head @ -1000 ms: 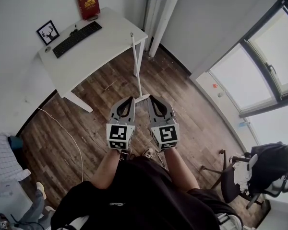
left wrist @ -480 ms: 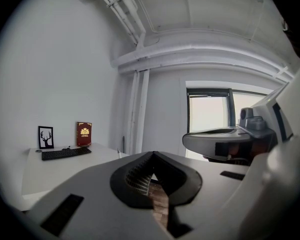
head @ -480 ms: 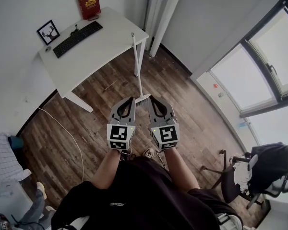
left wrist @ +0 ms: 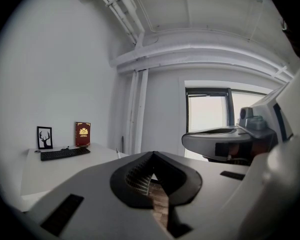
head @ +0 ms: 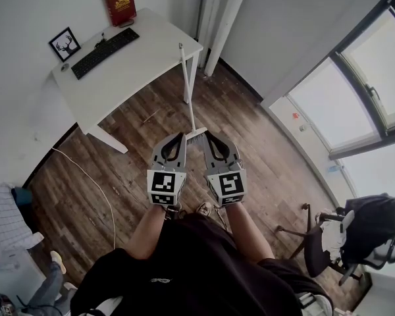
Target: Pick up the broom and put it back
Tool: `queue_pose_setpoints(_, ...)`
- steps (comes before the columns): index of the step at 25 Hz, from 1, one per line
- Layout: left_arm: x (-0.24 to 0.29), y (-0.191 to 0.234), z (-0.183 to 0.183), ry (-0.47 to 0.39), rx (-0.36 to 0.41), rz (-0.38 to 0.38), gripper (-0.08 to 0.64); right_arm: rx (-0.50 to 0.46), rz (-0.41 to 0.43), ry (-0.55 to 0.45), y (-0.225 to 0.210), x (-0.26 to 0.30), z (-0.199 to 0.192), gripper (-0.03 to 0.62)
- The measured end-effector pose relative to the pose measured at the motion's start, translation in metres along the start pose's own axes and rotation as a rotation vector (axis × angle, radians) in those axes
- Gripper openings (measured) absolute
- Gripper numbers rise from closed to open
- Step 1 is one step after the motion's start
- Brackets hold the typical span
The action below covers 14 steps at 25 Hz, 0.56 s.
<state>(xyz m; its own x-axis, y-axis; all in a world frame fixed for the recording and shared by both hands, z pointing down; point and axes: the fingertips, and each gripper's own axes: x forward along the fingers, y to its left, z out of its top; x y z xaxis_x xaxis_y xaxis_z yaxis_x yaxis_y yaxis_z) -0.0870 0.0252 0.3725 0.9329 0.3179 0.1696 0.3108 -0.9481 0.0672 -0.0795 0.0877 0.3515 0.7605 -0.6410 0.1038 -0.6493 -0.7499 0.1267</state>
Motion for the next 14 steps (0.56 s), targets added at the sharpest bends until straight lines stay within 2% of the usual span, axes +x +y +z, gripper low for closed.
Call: queue_pose_setpoints(14, 0.0019, 0.0004, -0.0066, 0.007, 0.003, -0.007, 0.001, -0.006, 0.001, 0.012, 0.0001, 0.0032, -0.0023, 0.021)
